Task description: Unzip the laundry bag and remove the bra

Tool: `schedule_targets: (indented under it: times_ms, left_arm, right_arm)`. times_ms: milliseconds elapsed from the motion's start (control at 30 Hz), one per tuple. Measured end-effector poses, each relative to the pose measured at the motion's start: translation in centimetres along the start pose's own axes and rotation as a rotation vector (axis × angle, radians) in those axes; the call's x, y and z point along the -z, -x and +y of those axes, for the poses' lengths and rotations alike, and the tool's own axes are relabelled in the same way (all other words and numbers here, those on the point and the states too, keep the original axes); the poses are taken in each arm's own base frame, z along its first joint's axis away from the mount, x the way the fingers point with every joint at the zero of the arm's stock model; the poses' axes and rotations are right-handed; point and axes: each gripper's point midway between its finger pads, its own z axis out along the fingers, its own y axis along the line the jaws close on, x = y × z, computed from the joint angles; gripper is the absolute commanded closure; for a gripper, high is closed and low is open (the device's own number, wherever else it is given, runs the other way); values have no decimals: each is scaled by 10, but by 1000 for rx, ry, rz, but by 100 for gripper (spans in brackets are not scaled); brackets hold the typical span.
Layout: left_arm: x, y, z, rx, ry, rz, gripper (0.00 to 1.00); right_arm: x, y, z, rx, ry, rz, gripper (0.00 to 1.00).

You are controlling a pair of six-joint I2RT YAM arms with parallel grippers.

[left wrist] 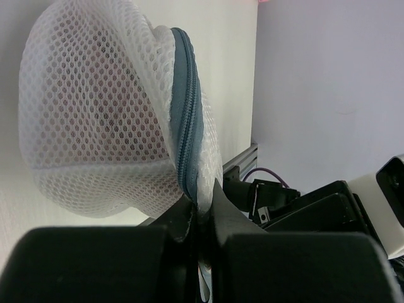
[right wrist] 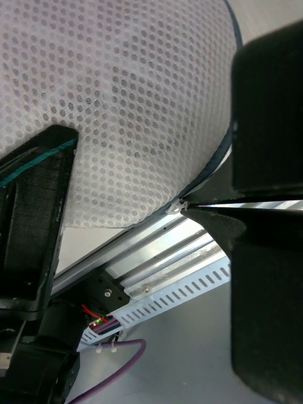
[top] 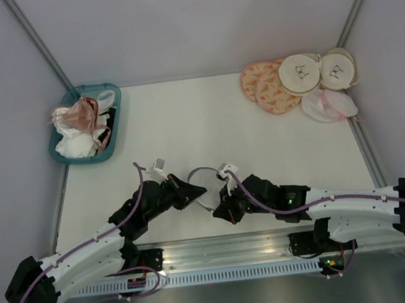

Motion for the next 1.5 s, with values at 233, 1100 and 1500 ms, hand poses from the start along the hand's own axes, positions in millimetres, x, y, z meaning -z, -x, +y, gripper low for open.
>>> schedule_targets:
  times_ms: [233,1100,1500]
  left_arm:
    - [0,9,-1,-34,27,-36,98]
    - [-94,62,-52,-384,-91,155,58]
    - [-88,76,36,-275,104,139,0]
  right_arm:
    - [12,-10,-28,1,-173,68,100]
    - [59,26,-153,-12,-833,-71,99]
    - [54,44,-125,-30,-670,-145,100]
